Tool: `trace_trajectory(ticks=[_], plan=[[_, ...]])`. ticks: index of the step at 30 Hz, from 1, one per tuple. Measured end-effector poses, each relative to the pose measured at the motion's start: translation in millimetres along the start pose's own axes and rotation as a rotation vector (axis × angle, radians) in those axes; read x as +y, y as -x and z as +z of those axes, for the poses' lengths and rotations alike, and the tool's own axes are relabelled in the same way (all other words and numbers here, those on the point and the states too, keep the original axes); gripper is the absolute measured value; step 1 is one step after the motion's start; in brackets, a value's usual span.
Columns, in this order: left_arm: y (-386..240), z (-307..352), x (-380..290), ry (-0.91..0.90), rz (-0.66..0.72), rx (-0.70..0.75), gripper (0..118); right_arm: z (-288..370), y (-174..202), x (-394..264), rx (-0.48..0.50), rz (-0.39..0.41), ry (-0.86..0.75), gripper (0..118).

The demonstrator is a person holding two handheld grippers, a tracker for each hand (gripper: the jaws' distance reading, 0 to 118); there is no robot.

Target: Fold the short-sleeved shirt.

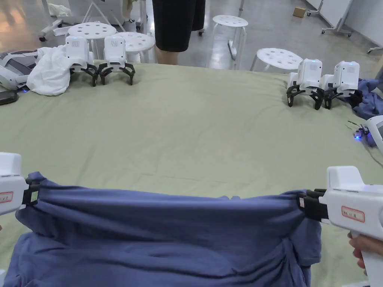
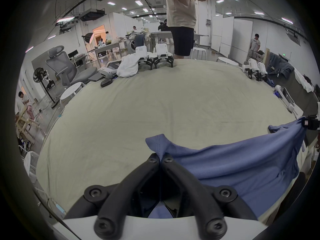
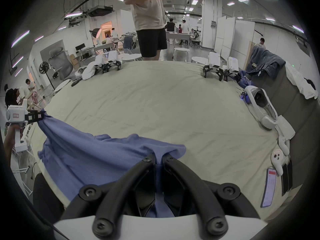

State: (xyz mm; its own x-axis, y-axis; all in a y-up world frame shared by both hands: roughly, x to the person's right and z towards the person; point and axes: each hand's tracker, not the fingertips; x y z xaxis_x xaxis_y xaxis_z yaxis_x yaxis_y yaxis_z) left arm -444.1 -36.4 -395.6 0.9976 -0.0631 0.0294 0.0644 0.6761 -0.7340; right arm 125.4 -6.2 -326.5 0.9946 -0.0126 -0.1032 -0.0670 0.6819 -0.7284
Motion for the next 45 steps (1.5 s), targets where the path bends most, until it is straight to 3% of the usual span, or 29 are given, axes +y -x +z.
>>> trace_trajectory(ticks=[8, 20, 28, 35, 45], plan=[[11.7, 29.4, -62.3, 0.074, -0.030, -0.003, 0, 48.4, 17.5, -76.2, 0.031, 0.037, 0.053, 7], [12.2, 15.7, -122.6, 0.205, -0.054, -0.014, 0, 16.4, 32.4, -161.1, 0.029, 0.093, 0.277, 7], [10.3, 3.3, -130.7, 0.253, -0.086, -0.016, 0, -12.6, 36.4, -170.0, 0.012, 0.092, 0.339, 7], [7.6, -7.6, -139.5, 0.275, -0.098, -0.017, 0, -24.9, 44.6, -167.4, -0.011, 0.143, 0.385, 7], [2.2, -8.7, -135.0, 0.293, -0.111, -0.002, 1, -20.7, 42.7, -166.3, -0.016, 0.106, 0.390, 10]])
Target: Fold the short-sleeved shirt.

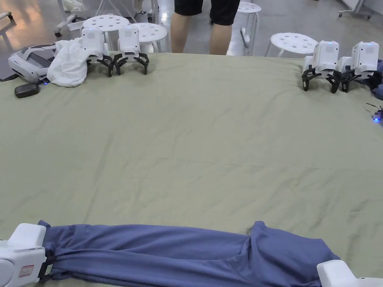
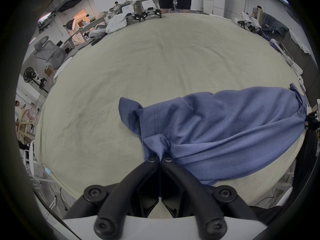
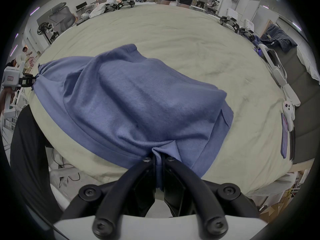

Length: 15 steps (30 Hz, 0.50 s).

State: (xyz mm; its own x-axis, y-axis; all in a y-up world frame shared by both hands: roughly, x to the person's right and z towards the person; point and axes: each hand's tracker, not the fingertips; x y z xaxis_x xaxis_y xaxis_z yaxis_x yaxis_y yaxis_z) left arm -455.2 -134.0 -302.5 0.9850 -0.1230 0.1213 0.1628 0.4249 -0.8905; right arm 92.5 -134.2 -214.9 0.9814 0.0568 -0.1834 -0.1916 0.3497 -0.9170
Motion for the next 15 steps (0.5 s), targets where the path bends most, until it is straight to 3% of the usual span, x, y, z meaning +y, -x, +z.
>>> trace_trajectory(ticks=[2, 3, 4, 5, 6, 7, 11, 15], plan=[[-0.9, 8.2, -0.1, -0.036, 0.024, 0.014, 17, 11.6, -3.2, 0.2, -0.003, -0.027, -0.021, 21], [-2.0, 13.9, 1.2, -0.066, 0.047, 0.037, 29, 19.5, -4.7, 0.8, -0.007, -0.046, -0.049, 38], [-3.7, 21.7, 2.2, -0.103, 0.050, 0.057, 53, 31.1, -6.7, 3.3, -0.018, -0.068, -0.098, 70], [-3.5, 32.4, 2.9, -0.149, 0.058, 0.062, 77, 42.5, -8.4, 6.2, -0.040, -0.075, -0.148, 93], [-4.1, 41.1, 4.4, -0.192, 0.070, 0.058, 96, 53.2, -9.7, 9.4, -0.067, -0.076, -0.198, 107], [-5.3, 53.3, 6.9, -0.254, 0.099, 0.052, 113, 70.3, -9.9, 14.2, -0.108, -0.076, -0.273, 109], [-16.1, 105.2, 17.2, -0.488, 0.149, 0.059, 114, 118.6, -7.9, 30.5, -0.214, -0.071, -0.490, 109], [-32.6, 145.3, 21.5, -0.653, 0.138, 0.092, 109, 149.9, 3.2, 36.5, -0.251, -0.091, -0.703, 108]])
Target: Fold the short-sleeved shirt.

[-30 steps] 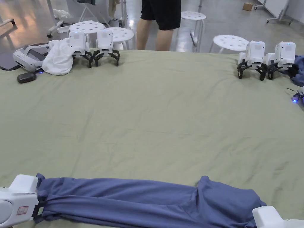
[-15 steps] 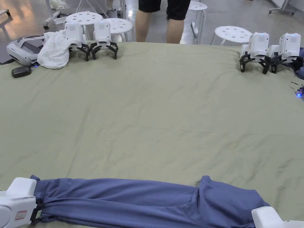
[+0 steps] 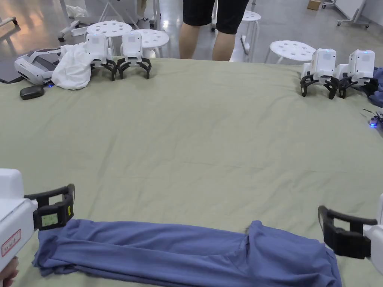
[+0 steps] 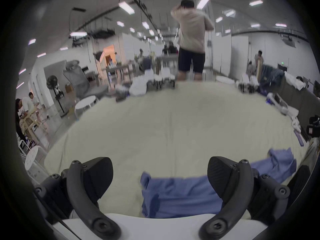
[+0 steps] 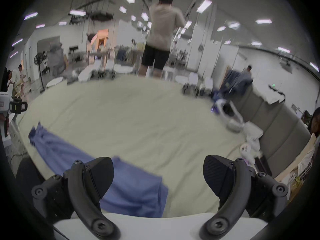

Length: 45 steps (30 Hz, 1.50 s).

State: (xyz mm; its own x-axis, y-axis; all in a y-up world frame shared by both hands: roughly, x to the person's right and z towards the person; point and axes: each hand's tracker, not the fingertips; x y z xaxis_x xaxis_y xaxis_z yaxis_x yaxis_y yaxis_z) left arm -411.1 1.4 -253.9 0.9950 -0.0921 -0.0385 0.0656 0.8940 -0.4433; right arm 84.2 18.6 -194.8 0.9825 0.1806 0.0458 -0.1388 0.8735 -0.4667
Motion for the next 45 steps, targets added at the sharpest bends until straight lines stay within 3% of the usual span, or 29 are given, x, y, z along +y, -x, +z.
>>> trace_trajectory(ticks=[2, 3, 4, 5, 6, 7, 12, 16, 24, 30, 32, 33, 35, 37, 40, 45], plan=[[-9.6, 12.9, 7.9, -0.065, -0.019, 0.011, 87, 7.6, 7.2, 6.6, -0.010, -0.008, -0.042, 92], [-14.3, 17.1, 9.0, -0.077, -0.029, 0.021, 73, 10.2, 11.1, 7.6, -0.013, -0.009, -0.054, 74], [-19.6, 22.0, 8.6, -0.101, -0.040, 0.031, 45, 10.5, 14.4, 8.5, -0.013, -0.014, -0.079, 34], [-24.0, 26.9, 6.8, -0.126, -0.046, 0.025, 22, 11.8, 18.7, 6.9, -0.015, -0.014, -0.108, 5], [-25.3, 29.5, 5.7, -0.144, -0.053, 0.017, 0, 12.6, 23.1, 4.9, -0.017, -0.010, -0.123, 4], [-28.1, 35.7, 1.9, -0.188, -0.046, 0.003, 0, 12.5, 27.5, 3.7, -0.019, 0.006, -0.125, 4], [-19.8, 36.5, -15.4, -0.083, -0.038, -0.046, 0, 11.8, 42.9, -5.4, -0.019, 0.021, -0.138, 4], [5.2, 19.1, -32.1, 0.070, 0.024, -0.138, 0, 9.9, 46.8, -11.8, -0.011, 0.018, -0.130, 4], [84.8, -62.1, -77.0, 0.449, 0.347, -0.317, 0, 2.2, 46.2, -15.0, -0.005, 0.025, -0.102, 4], [130.1, -111.6, -98.4, 0.558, 0.487, -0.401, 0, -4.9, 42.5, -13.6, 0.012, 0.040, -0.075, 4], [139.0, -123.8, -101.7, 0.572, 0.510, -0.431, 9, -5.7, 43.6, -12.9, 0.001, 0.055, -0.071, 4], [142.4, -128.8, -102.8, 0.579, 0.527, -0.451, 22, -6.1, 42.9, -12.3, 0.000, 0.056, -0.071, 4], [149.0, -139.6, -106.3, 0.579, 0.578, -0.481, 78, -7.6, 40.7, -10.3, 0.002, 0.053, -0.066, 4], [149.4, -146.6, -106.3, 0.587, 0.569, -0.442, 118, -7.2, 41.2, -8.9, 0.000, 0.052, -0.064, 4], [132.3, -137.5, -102.6, 0.571, 0.451, -0.337, 118, -6.6, 41.3, -7.0, -0.003, 0.058, -0.062, 4], [110.5, -128.6, -101.4, 0.629, 0.445, -0.477, 118, -8.4, 42.8, -4.8, 0.011, 0.056, -0.048, 4]])
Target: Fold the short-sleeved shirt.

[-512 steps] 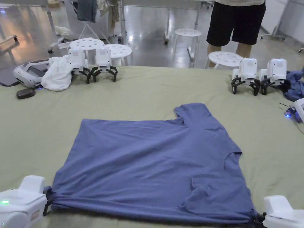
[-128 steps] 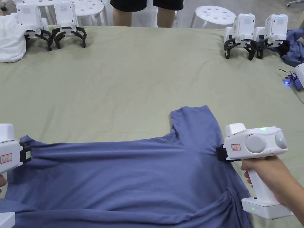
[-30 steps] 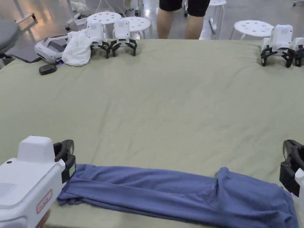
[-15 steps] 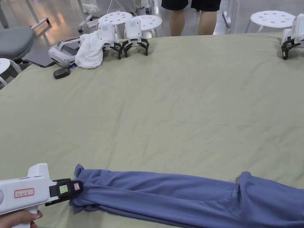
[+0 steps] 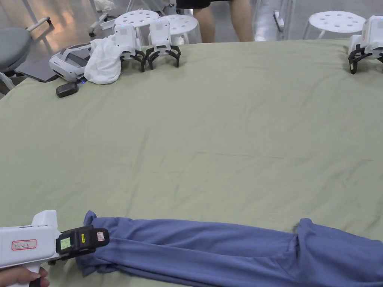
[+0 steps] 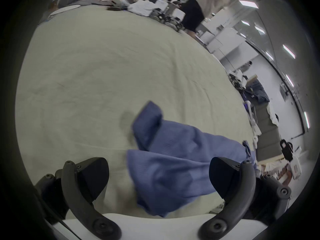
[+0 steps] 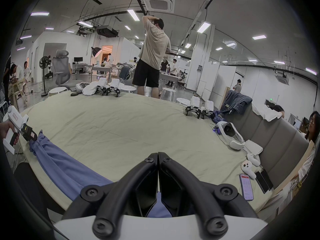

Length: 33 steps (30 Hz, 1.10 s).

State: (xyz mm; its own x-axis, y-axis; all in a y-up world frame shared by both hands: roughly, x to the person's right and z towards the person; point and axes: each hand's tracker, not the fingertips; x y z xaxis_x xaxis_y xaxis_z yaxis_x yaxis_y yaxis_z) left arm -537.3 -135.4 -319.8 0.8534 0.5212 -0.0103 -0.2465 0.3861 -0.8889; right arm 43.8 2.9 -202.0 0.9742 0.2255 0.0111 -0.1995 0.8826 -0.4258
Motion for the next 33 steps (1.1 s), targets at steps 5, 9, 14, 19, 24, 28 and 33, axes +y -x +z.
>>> trace_trajectory(ticks=[5, 9, 14, 19, 24, 28, 33], plan=[[-11.3, -13.1, 1.5, 0.042, 0.084, -0.193, 105, -4.0, 1.9, -1.5, 0.025, -0.021, 0.019, 4], [-0.8, -17.6, 3.1, 0.047, 0.145, -0.186, 94, -2.4, 4.2, -1.0, 0.039, -0.016, 0.024, 4], [15.1, -7.7, -0.7, 0.047, 0.169, -0.118, 12, -2.9, 2.4, 0.6, 0.053, -0.036, 0.022, 4], [-3.2, -3.2, -0.2, 0.013, 0.108, -0.054, 8, 0.3, 0.9, 4.9, 0.060, -0.046, 0.022, 4], [-5.4, 14.7, 12.3, -0.014, 0.077, -0.022, 7, 8.7, -5.4, 9.5, 0.049, -0.024, 0.007, 4], [-1.7, 32.4, 27.1, -0.036, 0.027, 0.091, 7, 12.8, -13.3, 10.7, 0.030, -0.036, -0.003, 4], [-6.0, 51.7, 33.0, -0.054, 0.047, 0.112, 6, 14.1, -18.2, 9.6, 0.020, -0.046, -0.006, 4]])
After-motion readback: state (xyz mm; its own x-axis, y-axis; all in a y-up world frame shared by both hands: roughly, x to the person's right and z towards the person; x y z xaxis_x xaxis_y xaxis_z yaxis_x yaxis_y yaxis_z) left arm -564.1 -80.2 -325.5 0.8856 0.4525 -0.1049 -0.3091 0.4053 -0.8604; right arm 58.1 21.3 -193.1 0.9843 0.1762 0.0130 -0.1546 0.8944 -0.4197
